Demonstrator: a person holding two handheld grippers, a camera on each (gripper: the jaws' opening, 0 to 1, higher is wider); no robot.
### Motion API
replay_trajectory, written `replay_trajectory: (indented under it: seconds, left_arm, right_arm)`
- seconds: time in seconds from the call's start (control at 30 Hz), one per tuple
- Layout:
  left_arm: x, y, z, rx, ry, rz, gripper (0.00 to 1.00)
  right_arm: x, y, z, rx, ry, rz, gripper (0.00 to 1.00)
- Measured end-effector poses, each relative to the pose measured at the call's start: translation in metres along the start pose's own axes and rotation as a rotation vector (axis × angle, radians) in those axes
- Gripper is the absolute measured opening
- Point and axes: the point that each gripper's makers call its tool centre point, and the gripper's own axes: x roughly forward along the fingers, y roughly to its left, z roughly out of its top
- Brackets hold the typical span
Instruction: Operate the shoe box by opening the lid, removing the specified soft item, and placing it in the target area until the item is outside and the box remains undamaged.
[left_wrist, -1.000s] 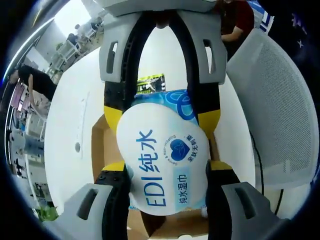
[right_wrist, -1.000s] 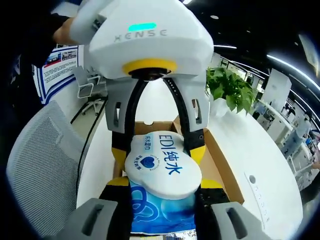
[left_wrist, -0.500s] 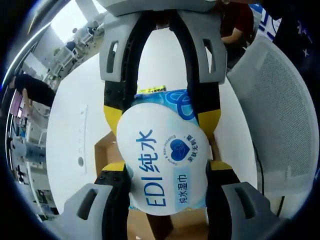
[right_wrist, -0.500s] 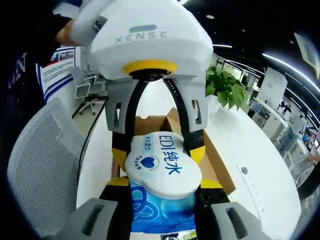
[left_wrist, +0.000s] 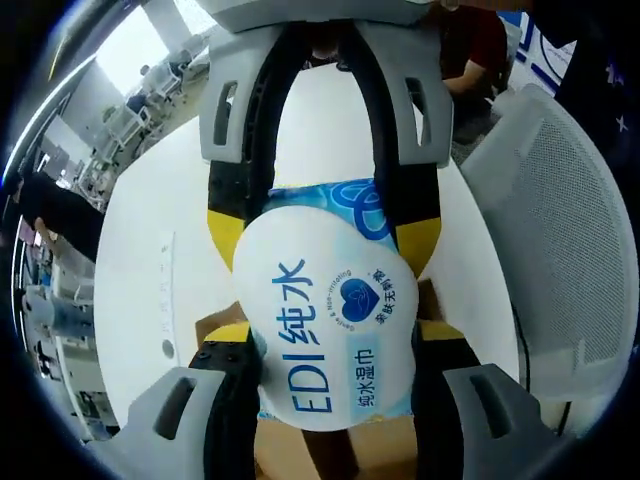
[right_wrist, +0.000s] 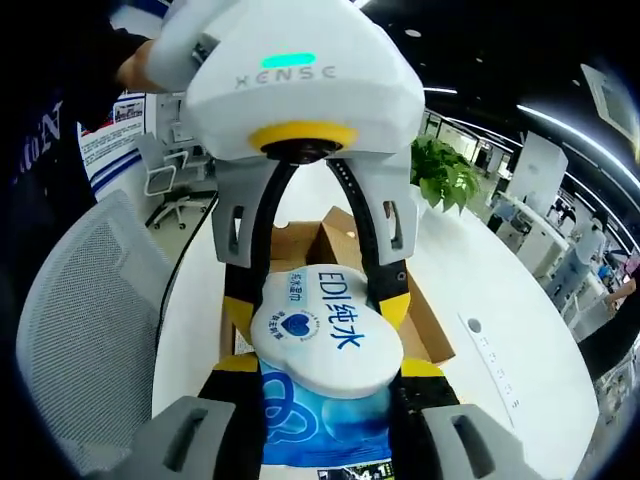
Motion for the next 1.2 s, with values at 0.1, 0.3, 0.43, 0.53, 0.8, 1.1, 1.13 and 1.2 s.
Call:
replay_trajectory:
  seconds: [0.1, 0.3, 0.43, 0.53, 0.8, 1.1, 1.13, 1.2]
  left_arm:
    - [0.003, 0.003, 0.005, 0.004, -0.004, -0.001, 0.61]
    - [0.011, 0.008, 0.015, 0.009, -0.010, -0.001, 0.61]
    - [0.016, 0.011, 0.022, 0.013, -0.013, -0.006, 0.61]
    - [0.020, 0.014, 0.027, 0.014, -0.019, -0.010, 0.61]
    - [0.033, 0.022, 0.040, 0.019, -0.034, -0.019, 0.61]
    - [0.046, 0.028, 0.050, 0.021, -0.042, -0.028, 0.61]
    - [0.048, 0.029, 0.051, 0.022, -0.044, -0.028, 0.61]
    - [0.050, 0.030, 0.053, 0.022, -0.046, -0.028, 0.61]
  right_arm:
    - [-0.004, -0.003, -0.004, 0.001, 0.000, -0.004, 0.44]
    - [-0.011, -0.009, -0.013, 0.001, 0.004, -0.010, 0.44]
    - [-0.016, -0.013, -0.021, 0.007, 0.008, -0.013, 0.44]
    - [-0.019, -0.016, -0.025, 0.010, 0.012, -0.013, 0.44]
    - [-0.028, -0.024, -0.040, 0.016, 0.025, -0.018, 0.44]
    - [-0.033, -0.033, -0.056, 0.024, 0.035, -0.018, 0.44]
    - [-0.034, -0.033, -0.057, 0.024, 0.036, -0.018, 0.44]
    - [-0.034, -0.036, -0.061, 0.025, 0.038, -0.019, 0.44]
